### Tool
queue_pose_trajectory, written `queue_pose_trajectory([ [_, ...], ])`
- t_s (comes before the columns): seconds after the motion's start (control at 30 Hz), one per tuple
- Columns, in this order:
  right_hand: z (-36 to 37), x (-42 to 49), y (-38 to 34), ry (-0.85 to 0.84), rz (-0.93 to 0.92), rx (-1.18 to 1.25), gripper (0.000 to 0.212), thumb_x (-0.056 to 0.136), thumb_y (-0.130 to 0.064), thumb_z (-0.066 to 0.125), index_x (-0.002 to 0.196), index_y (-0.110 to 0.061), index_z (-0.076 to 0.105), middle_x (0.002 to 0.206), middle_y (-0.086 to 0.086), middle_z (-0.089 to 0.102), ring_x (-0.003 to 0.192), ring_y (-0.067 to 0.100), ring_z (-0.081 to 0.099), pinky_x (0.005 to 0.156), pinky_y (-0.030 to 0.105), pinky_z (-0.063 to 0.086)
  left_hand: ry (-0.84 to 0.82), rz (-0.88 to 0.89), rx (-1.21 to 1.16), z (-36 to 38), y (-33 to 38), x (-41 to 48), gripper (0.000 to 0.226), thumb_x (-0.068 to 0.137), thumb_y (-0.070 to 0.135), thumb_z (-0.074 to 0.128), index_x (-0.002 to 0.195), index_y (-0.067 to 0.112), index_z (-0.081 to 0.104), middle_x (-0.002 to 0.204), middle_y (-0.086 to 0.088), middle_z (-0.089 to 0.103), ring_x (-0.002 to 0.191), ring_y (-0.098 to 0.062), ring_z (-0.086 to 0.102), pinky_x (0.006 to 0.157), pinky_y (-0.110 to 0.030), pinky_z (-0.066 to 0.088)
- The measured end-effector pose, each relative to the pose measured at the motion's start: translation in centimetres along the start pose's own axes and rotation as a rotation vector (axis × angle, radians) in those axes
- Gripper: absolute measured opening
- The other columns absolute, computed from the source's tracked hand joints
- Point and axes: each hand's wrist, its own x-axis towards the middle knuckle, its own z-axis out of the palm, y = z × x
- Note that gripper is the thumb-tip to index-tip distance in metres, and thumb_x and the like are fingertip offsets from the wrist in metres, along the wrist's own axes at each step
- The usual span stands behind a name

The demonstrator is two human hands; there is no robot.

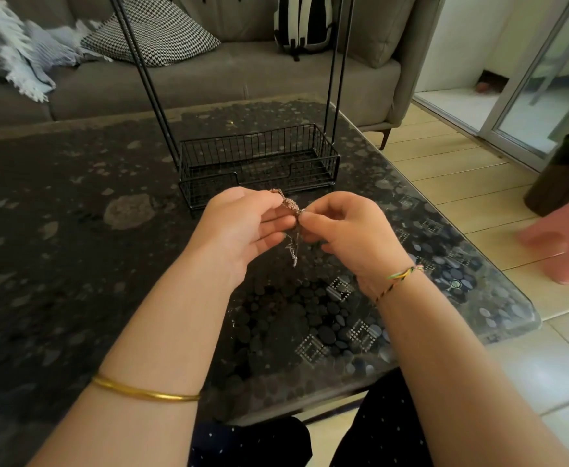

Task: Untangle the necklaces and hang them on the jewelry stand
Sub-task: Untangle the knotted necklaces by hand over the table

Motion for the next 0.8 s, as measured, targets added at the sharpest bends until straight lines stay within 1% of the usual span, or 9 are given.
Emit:
queue_pose_trajectory([
  [0.07, 0.04, 0.03, -0.07, -0.017, 0.019, 0.033, 0.012, 0.086, -0.014, 0.061, 0.075, -0.018, 0.062, 0.079, 0.005, 0.068, 0.074, 0.015, 0.062, 0.061, 0.019, 0.047, -0.003, 0.005, 0.015, -0.05, -0.07, 0.02, 0.003, 0.092, 0.012, 0.058, 0.093, 0.012, 0.06, 0.081, -0.003, 0.073, 0.078, -0.014, 0.071, 0.069, -0.026, 0.055],
  [0.17, 0.06, -0.14, -0.29, -0.051, 0.028, 0.057, 0.005, 0.085, -0.017, 0.064, 0.079, -0.018, 0.064, 0.08, 0.005, 0.069, 0.075, 0.013, 0.063, 0.061, 0.017, 0.048, -0.021, 0.01, 0.021, -0.05, -0.1, -0.01, 0.003, 0.092, 0.011, 0.057, 0.094, 0.011, 0.06, 0.087, -0.005, 0.074, 0.081, -0.014, 0.072, 0.068, -0.026, 0.054],
  [0.23, 0.1, -0.16, -0.28, -0.003, -0.018, -0.019, 0.005, 0.084, -0.018, 0.066, 0.08, -0.015, 0.066, 0.078, 0.005, 0.07, 0.073, 0.015, 0.065, 0.06, 0.018, 0.049, -0.011, 0.019, 0.047, -0.01, -0.09, -0.03, 0.003, 0.092, 0.012, 0.058, 0.094, 0.011, 0.06, 0.086, -0.004, 0.074, 0.081, -0.014, 0.072, 0.068, -0.027, 0.055],
  [0.3, 0.12, -0.1, -0.28, 0.049, -0.041, -0.05, 0.009, 0.084, -0.018, 0.065, 0.077, -0.012, 0.066, 0.076, 0.007, 0.071, 0.074, 0.021, 0.066, 0.063, 0.025, 0.049, 0.026, 0.037, 0.109, -0.02, -0.14, 0.08, 0.003, 0.091, 0.013, 0.059, 0.093, 0.012, 0.06, 0.085, -0.003, 0.073, 0.08, -0.014, 0.071, 0.07, -0.027, 0.056],
  [0.4, -0.01, -0.14, -0.49, 0.087, -0.013, 0.026, 0.011, 0.084, -0.018, 0.065, 0.077, -0.01, 0.066, 0.079, 0.011, 0.071, 0.075, 0.024, 0.066, 0.068, 0.03, 0.051, 0.088, 0.051, 0.199, -0.14, -0.3, 0.44, 0.001, 0.088, 0.014, 0.062, 0.088, 0.014, 0.061, 0.088, -0.002, 0.068, 0.081, -0.012, 0.065, 0.067, -0.026, 0.054],
  [0.5, -0.27, -0.12, -0.62, 0.125, 0.034, 0.101, 0.013, 0.081, -0.017, 0.067, 0.072, -0.007, 0.066, 0.079, 0.014, 0.07, 0.072, 0.018, 0.061, 0.068, 0.031, 0.05, 0.119, 0.029, 0.212, -0.21, -0.37, 0.7, 0.004, 0.087, 0.015, 0.063, 0.084, 0.015, 0.06, 0.087, -0.002, 0.061, 0.081, -0.012, 0.06, 0.065, -0.026, 0.052],
  [0.6, -0.24, 0.01, -0.6, 0.18, 0.039, 0.135, 0.014, 0.077, -0.014, 0.068, 0.064, -0.013, 0.064, 0.074, 0.007, 0.067, 0.073, 0.016, 0.06, 0.069, 0.031, 0.048, 0.107, 0.009, 0.206, -0.14, -0.37, 0.75, 0.005, 0.085, 0.013, 0.063, 0.081, 0.015, 0.06, 0.089, -0.003, 0.062, 0.087, -0.014, 0.061, 0.067, -0.027, 0.051],
  [0.7, -0.23, 0.01, -0.69, 0.246, 0.02, 0.156, 0.015, 0.077, -0.012, 0.068, 0.063, -0.014, 0.064, 0.071, 0.001, 0.064, 0.071, 0.015, 0.058, 0.068, 0.033, 0.049, 0.093, -0.008, 0.174, 0.05, -0.4, 0.72, 0.007, 0.083, 0.011, 0.062, 0.078, 0.016, 0.059, 0.09, -0.003, 0.061, 0.089, -0.015, 0.061, 0.068, -0.028, 0.051],
  [0.8, -0.57, -0.16, -0.89, 0.15, 0.012, 0.136, 0.016, 0.077, -0.009, 0.067, 0.063, -0.015, 0.065, 0.073, 0.004, 0.065, 0.072, 0.015, 0.059, 0.069, 0.031, 0.05, 0.163, -0.009, 0.091, 0.01, -0.3, 0.82, 0.009, 0.084, 0.009, 0.059, 0.079, 0.017, 0.058, 0.088, -0.002, 0.059, 0.087, -0.014, 0.06, 0.07, -0.028, 0.052],
])
